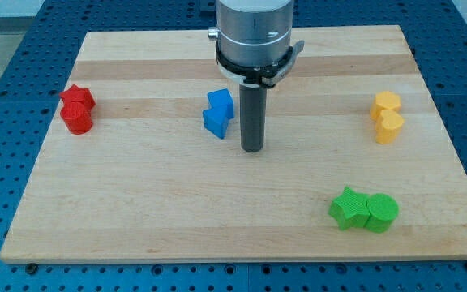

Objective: Push the blue triangle and blue cube to the top center

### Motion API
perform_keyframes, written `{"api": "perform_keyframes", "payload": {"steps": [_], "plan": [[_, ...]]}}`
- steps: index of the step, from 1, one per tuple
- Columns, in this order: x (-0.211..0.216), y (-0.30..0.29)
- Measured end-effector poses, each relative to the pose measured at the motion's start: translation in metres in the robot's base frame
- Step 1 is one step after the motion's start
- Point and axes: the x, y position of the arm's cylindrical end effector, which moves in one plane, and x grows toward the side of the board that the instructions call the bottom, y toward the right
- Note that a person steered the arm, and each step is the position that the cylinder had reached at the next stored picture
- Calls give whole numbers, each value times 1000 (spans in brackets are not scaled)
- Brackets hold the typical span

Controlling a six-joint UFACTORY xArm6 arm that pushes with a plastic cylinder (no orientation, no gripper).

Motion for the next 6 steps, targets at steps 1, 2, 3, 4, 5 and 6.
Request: {"api": "perform_keyframes", "payload": {"steps": [1, 2, 3, 4, 5, 6], "plan": [[0, 2], [31, 21], [52, 9], [36, -23], [-6, -47], [-57, -60]]}}
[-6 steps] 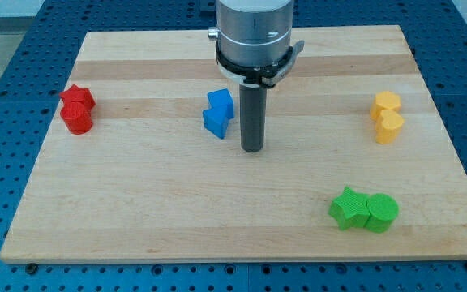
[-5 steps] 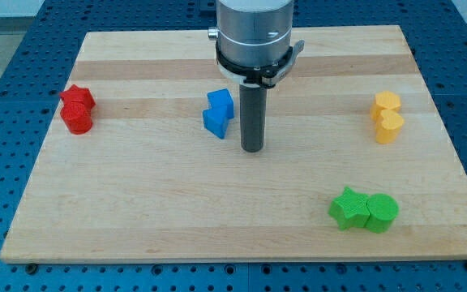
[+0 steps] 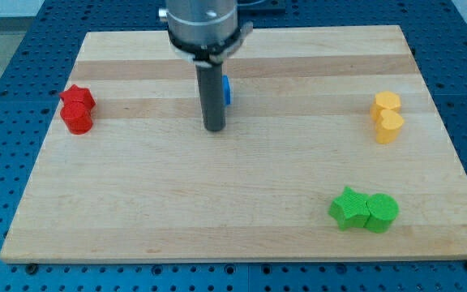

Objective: Push the blue triangle and blue cube to the top center

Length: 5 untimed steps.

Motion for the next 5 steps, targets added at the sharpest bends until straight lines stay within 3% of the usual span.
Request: {"api": "perform_keyframes", "payload": {"steps": [1, 3, 5], "plan": [[-47, -3], [-33, 3], [-96, -1]]}}
